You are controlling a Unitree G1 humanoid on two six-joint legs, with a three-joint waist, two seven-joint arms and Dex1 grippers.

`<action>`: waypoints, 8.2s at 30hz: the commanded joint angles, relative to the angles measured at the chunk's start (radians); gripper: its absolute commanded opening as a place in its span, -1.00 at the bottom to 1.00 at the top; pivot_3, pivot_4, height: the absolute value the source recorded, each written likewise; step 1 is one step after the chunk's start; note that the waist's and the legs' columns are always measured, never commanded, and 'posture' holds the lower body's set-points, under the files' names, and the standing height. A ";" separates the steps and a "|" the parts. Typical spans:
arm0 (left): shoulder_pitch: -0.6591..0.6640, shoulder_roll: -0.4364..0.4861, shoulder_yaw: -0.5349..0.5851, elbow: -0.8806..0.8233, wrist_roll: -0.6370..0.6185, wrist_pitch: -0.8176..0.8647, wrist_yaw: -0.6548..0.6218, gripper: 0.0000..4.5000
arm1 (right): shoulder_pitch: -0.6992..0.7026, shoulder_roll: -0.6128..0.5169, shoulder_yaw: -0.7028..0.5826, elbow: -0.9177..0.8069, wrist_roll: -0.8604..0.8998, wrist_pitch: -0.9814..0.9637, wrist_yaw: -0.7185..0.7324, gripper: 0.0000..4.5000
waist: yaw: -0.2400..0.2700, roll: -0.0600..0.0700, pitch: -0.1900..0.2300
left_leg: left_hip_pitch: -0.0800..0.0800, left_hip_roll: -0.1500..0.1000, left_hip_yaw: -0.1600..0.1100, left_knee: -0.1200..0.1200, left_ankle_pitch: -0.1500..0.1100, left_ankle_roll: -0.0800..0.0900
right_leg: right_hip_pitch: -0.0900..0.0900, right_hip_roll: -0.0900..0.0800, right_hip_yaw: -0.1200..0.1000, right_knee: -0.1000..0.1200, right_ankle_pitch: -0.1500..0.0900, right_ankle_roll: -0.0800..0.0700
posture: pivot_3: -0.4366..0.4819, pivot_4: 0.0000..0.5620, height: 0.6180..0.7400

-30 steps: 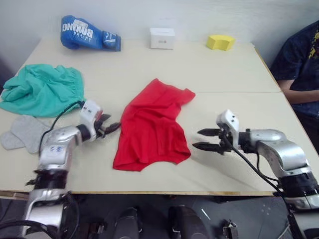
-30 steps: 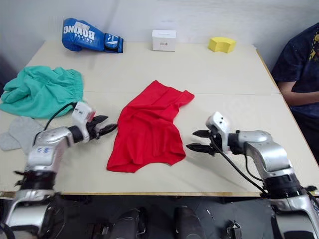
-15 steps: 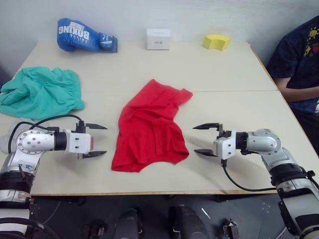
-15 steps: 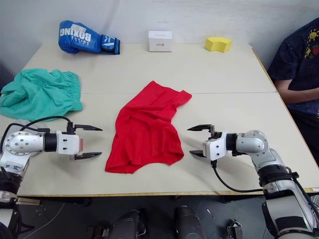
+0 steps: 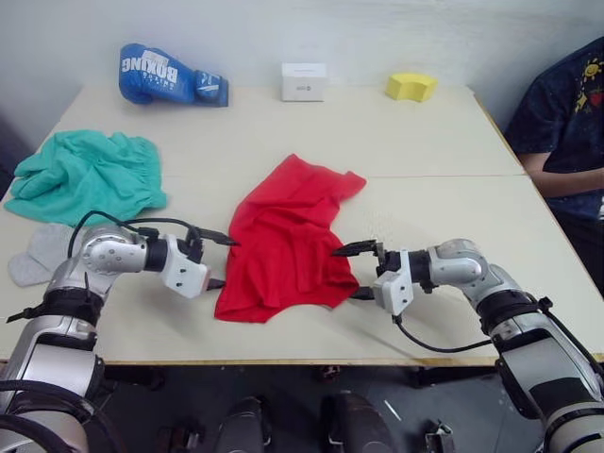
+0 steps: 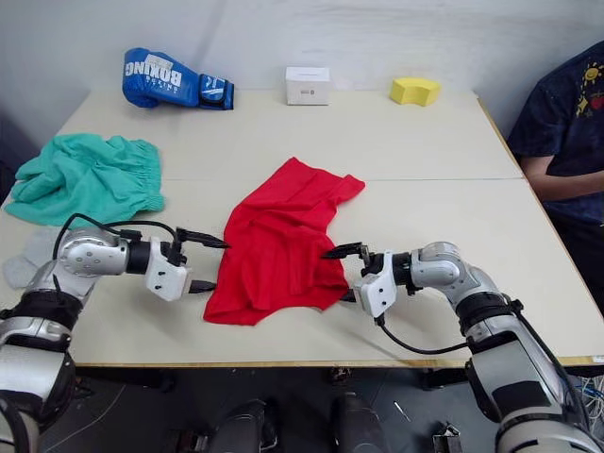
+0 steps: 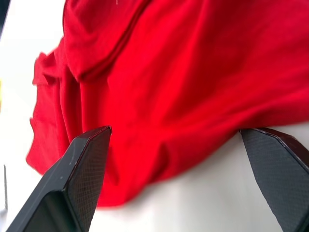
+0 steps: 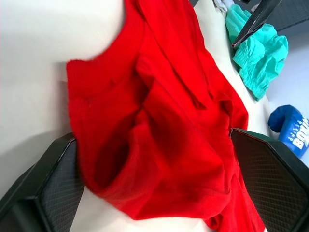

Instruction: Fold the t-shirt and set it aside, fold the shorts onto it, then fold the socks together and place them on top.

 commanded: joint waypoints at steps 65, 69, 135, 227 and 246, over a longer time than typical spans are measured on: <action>0.725 0.276 0.049 -1.135 -0.546 0.883 -0.217 -0.96 | 0.992 -0.612 -0.255 -1.468 0.671 1.283 0.413 -1.00 | 0.025 0.002 0.005 | -0.016 0.000 -0.005 -0.004 -0.006 -0.003 | -0.011 -0.001 -0.004 -0.008 -0.007 -0.010 | -0.05 -0.47 1.00; 0.645 0.258 0.100 -1.138 -0.697 1.114 -0.231 -0.96 | 0.900 -0.631 -0.390 -1.394 0.815 1.465 0.414 -1.00 | 0.027 -0.001 0.007 | -0.016 0.000 -0.005 -0.003 -0.006 -0.002 | -0.011 -0.001 -0.004 -0.008 -0.007 -0.010 | -0.05 -0.47 1.00; -0.380 -0.385 0.493 0.319 -0.431 1.530 0.453 0.99 | -0.267 0.101 -0.464 0.193 0.381 1.065 -0.086 1.00 | -0.002 -0.003 0.010 | -0.034 0.002 0.011 0.021 0.001 -0.003 | -0.034 0.006 0.001 0.015 0.001 0.008 | -0.05 -0.47 1.00; 0.795 0.066 0.449 -1.237 -0.742 1.426 -0.011 -0.84 | 0.656 -0.065 -0.142 -1.302 0.742 1.425 0.141 -0.63 | 0.020 -0.004 0.006 | -0.013 0.013 -0.001 0.006 -0.010 -0.012 | -0.011 0.013 0.001 0.000 -0.007 -0.015 | -0.05 -0.47 1.00; 0.781 -0.035 0.085 -1.049 -0.282 1.296 0.170 -1.00 | 0.427 0.123 -0.141 -0.702 0.510 1.145 0.076 -0.98 | 0.012 -0.002 -0.001 | -0.008 0.015 0.000 0.006 -0.009 -0.015 | -0.008 0.016 0.001 0.003 -0.004 -0.012 | -0.05 -0.47 1.00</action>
